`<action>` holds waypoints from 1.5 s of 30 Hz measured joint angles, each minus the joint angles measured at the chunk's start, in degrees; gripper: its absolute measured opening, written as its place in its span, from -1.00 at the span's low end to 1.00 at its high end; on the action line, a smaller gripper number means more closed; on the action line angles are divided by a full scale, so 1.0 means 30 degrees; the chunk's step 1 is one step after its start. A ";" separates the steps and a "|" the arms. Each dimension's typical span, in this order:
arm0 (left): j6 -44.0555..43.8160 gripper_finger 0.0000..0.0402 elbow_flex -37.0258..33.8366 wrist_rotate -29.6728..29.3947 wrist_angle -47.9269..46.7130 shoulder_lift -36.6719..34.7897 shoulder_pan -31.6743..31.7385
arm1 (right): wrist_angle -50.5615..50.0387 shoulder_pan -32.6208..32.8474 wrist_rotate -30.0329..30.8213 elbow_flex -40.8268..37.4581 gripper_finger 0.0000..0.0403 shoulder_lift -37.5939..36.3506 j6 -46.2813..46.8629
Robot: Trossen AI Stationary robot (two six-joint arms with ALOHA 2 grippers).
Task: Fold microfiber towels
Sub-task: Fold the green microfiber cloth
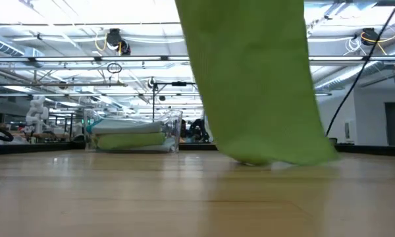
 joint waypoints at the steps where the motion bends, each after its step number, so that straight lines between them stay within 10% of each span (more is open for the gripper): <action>1: -0.0117 -0.97 0.0508 -0.0032 -0.0571 0.0082 -0.0218 | -0.0856 0.0308 0.0107 0.1111 -0.98 0.0758 -0.0004; 14: -0.3819 -0.96 0.2353 -0.0837 -0.5701 0.0087 -0.1912 | -1.1939 0.3358 0.3974 0.9899 -0.98 0.5280 0.2816; 22: -0.6696 -0.96 0.2360 -0.1953 -0.9722 0.0087 -0.0335 | -1.4565 0.2794 0.5895 0.8866 -0.98 0.3521 0.4837; 31: -0.9047 -0.97 0.2353 0.4654 -0.9071 0.0129 0.0602 | -1.2303 0.2699 0.2162 0.5043 -0.98 0.2136 0.7164; 45: -1.4739 -0.95 0.1620 0.0779 -1.7005 0.0087 0.2608 | -1.5594 0.1370 0.5778 0.3290 -0.98 0.1923 0.8707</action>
